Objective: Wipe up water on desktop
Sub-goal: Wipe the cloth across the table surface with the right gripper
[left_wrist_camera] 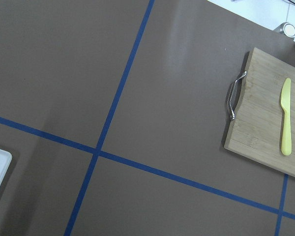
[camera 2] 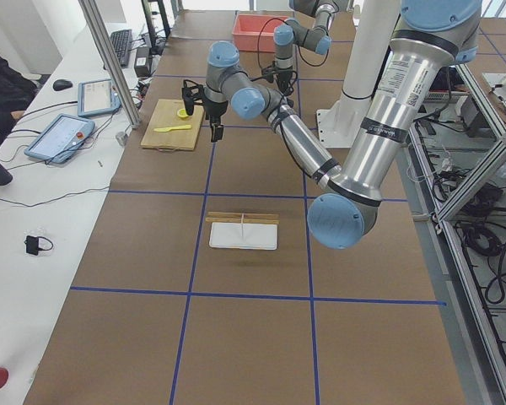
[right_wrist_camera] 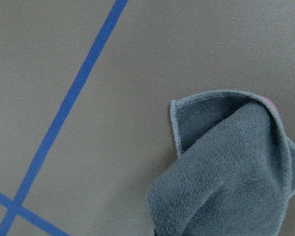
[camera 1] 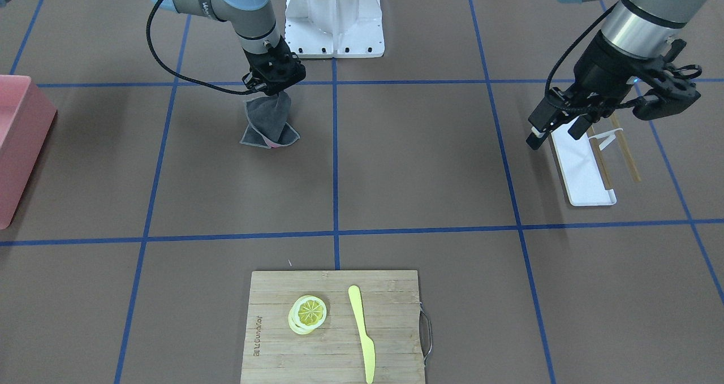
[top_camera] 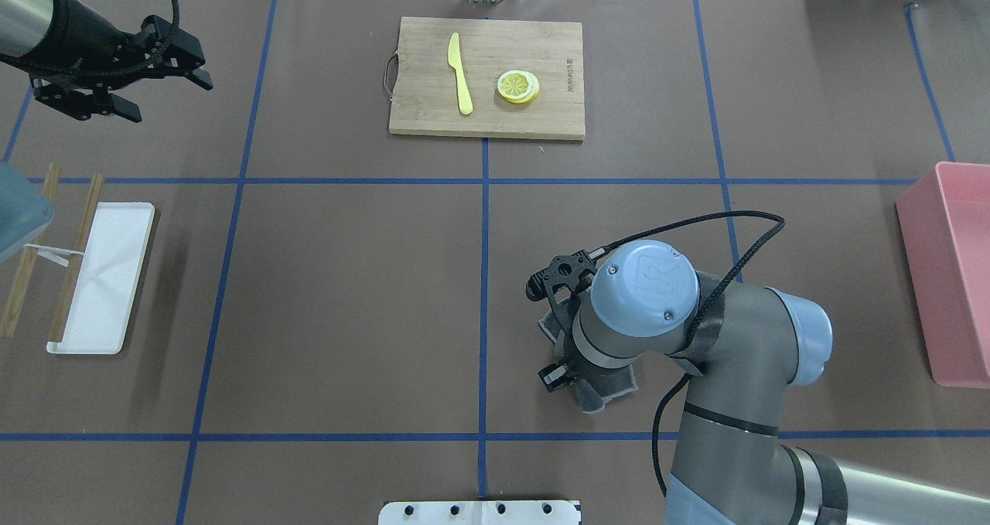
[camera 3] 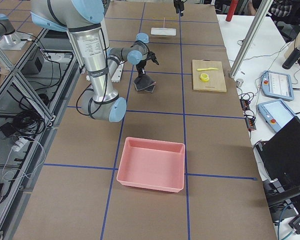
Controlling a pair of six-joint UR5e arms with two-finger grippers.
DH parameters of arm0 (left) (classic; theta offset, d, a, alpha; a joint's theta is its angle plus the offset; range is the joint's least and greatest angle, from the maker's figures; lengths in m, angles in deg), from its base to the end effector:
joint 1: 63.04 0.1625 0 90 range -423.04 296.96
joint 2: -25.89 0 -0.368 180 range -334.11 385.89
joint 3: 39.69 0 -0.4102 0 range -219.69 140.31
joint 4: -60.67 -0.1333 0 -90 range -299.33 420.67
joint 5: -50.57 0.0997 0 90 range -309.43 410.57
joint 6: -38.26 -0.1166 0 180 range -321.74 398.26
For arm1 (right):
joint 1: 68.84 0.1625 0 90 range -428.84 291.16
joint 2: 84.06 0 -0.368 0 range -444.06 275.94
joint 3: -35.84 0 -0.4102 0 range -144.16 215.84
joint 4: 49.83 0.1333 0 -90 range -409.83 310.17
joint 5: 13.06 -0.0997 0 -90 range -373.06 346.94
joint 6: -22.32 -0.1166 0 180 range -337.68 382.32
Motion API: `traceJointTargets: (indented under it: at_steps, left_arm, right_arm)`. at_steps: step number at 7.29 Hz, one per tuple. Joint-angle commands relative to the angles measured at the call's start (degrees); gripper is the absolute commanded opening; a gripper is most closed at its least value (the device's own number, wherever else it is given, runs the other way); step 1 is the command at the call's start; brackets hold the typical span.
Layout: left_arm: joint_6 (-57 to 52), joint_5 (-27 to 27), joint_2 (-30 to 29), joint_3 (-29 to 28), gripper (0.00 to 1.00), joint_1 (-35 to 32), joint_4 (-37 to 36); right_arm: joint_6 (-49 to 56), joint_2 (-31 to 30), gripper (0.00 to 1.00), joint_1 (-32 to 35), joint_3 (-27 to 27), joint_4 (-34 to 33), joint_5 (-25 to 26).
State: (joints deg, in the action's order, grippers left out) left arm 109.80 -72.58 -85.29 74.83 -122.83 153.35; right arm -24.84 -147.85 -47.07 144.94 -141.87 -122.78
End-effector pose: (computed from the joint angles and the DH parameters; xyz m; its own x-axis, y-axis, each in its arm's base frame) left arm 0.2210 -0.5178 0.2024 0.4810 -0.2992 -0.8241 0.3854 0.9164 -0.1078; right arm -0.5213 -0.3094 0.2126 0.5872 -0.4547 0.6697 0.3613 0.8875 0.2859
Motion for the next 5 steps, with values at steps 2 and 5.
traceJointTargets:
  at_steps: [2, 5]
  left_arm:
    - [0.0, 2.91, -0.09, -0.26, 0.98, 0.28, 0.04]
    - [0.09, 2.82, -0.09, -0.17, 0.98, 0.28, 0.04]
  right_arm:
    - [1.09, -1.94, 0.0, 9.75, -4.16, 0.63, -1.45]
    - [9.5, -4.67, 0.0, 17.05, -8.28, 0.89, -2.68]
